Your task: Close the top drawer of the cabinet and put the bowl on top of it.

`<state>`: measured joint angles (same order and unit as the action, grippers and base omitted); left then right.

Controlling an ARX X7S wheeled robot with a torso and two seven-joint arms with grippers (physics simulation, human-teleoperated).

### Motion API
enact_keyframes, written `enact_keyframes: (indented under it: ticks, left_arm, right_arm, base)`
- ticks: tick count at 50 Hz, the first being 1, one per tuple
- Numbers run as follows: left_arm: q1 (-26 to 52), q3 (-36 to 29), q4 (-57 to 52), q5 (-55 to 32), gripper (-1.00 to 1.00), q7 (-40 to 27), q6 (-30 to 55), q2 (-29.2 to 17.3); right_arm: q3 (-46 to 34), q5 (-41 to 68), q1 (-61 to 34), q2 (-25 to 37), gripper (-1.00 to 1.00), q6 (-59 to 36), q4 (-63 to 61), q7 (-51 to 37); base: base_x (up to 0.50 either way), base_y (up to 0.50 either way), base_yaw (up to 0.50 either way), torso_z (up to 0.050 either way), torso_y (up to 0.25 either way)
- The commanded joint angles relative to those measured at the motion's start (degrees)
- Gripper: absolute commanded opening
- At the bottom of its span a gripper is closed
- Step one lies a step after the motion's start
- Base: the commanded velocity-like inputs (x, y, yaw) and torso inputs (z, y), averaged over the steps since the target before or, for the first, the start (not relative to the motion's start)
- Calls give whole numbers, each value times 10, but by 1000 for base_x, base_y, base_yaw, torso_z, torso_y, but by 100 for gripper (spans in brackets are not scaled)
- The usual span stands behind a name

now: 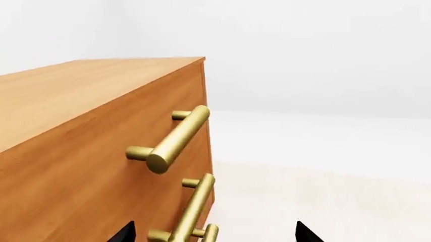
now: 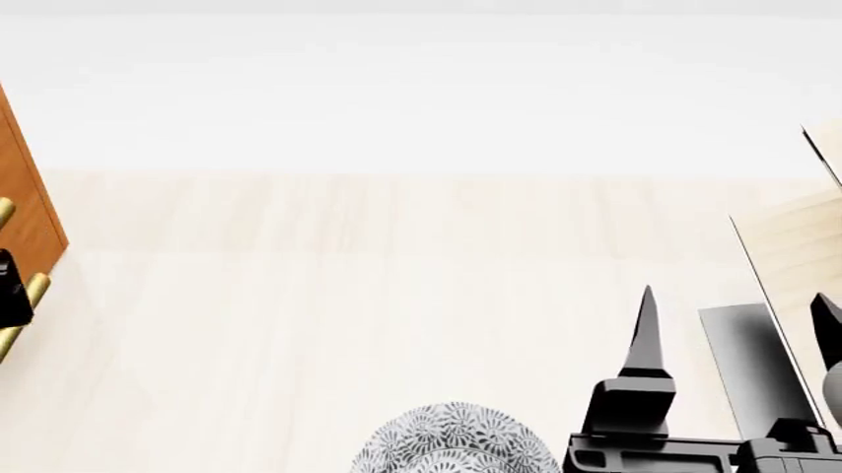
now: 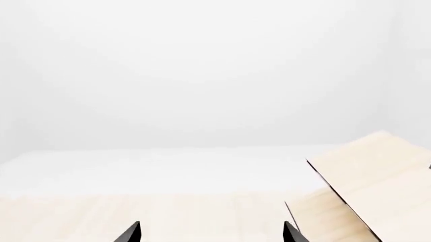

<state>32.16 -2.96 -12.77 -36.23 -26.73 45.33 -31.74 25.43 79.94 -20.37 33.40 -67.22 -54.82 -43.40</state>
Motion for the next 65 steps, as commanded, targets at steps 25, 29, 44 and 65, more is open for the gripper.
enact_keyframes:
  ticks: [25, 29, 44, 65]
  left_arm:
    - [-177, 110, -294, -177, 100, -11, 63, -43]
    - [-174, 99, -295, -169, 100, -9, 63, -44]
    - [-163, 110, -303, -212, 100, -14, 79, -50]
    - [-22, 76, -217, -354, 100, -36, 168, -47]
  right_arm:
    - [-41, -92, 30, -20, 100, 30, 9, 53]
    - [-40, -98, 35, -19, 100, 35, 10, 59]
    - [-43, -120, 53, -19, 100, 52, 14, 73]
    - [-42, -86, 48, -8, 100, 51, 10, 51]
  base:
    - [0, 0, 0, 0, 0]
    - [0, 0, 0, 0, 0]
    - [0, 0, 0, 0, 0]
    - [0, 0, 0, 0, 0]
